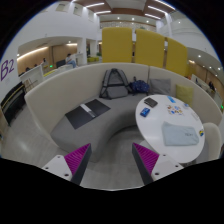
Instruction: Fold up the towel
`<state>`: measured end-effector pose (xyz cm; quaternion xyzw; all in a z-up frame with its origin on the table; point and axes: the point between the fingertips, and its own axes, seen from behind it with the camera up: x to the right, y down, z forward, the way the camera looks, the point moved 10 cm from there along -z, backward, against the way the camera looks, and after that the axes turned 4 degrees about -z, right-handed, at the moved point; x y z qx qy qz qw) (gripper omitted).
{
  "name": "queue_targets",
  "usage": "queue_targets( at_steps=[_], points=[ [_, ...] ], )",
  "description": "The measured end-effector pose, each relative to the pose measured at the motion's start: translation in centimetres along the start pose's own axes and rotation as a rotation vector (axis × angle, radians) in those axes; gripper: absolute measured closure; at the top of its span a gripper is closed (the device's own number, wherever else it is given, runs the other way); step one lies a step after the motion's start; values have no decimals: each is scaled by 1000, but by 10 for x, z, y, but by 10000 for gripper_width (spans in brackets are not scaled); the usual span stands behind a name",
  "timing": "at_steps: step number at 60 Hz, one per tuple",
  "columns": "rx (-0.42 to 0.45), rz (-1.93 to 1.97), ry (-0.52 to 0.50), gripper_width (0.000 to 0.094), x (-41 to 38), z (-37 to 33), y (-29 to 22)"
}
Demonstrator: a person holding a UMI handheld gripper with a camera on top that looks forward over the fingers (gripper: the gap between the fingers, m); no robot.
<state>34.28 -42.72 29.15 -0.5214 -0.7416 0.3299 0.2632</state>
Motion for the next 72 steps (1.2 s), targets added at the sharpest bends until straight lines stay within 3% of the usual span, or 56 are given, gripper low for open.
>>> queue_targets(
  at_steps=[31,44,72],
  points=[
    [-29,94,321,63,193,31,30],
    [-28,105,322,64,246,96,45],
    [-54,70,334,84,348,308,70]
  ],
)
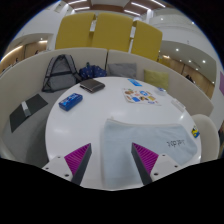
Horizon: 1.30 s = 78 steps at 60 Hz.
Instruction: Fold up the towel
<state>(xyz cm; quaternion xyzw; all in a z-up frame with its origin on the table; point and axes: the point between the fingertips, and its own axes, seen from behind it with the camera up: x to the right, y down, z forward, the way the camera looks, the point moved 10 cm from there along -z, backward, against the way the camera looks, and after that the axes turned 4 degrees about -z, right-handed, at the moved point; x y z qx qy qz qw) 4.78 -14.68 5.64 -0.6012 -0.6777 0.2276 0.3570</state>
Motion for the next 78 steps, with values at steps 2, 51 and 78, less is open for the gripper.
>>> queue_targets(
  at_steps=[2,51,78],
  points=[
    [-14,-7,-5,97,0,9,2],
    [-69,220,-128,915,164,-12,-54],
    [-104,168,23,137,243,4,8]
  ],
)
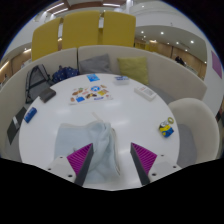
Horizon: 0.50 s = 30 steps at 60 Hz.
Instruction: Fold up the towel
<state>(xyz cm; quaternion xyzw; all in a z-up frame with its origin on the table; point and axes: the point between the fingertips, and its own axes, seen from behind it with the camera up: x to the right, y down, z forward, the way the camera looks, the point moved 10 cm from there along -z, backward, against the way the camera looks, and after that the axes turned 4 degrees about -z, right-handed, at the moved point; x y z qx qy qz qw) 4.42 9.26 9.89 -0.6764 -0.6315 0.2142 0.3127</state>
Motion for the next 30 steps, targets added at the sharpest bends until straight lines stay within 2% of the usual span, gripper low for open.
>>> queue_targets(
  at_steps=[2,14,30],
  points=[
    [8,10,-5,101,1,-17,-6],
    [66,13,-22,76,-5,-169,-28],
    [112,2,-27,65,-46,-363,18]
  ],
)
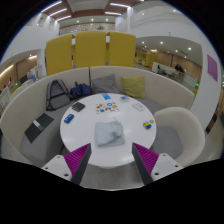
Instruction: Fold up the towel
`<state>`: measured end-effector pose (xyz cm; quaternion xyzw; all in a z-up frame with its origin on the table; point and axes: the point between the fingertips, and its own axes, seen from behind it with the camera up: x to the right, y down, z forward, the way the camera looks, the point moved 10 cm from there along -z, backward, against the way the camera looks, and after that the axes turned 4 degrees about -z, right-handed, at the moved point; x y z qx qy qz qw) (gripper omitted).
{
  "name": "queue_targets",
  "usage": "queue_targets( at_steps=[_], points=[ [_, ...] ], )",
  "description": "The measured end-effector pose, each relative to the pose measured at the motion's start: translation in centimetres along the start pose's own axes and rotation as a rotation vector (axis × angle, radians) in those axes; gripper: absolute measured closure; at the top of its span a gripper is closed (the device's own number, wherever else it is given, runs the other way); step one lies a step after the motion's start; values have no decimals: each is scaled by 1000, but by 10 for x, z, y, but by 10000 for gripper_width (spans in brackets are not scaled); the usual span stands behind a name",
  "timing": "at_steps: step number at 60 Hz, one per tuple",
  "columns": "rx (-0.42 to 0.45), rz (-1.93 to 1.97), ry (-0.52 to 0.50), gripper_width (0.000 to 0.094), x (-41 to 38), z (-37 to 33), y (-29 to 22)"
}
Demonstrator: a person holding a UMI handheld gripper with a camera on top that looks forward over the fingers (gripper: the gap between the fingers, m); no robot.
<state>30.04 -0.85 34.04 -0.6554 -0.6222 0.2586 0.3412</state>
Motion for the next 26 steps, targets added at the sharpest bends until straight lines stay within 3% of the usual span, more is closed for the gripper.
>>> queue_targets(
  at_steps=[12,26],
  points=[
    [-2,-4,-2,69,-29,-71,36],
    [-3,3,-6,65,-39,-91,50]
  ],
)
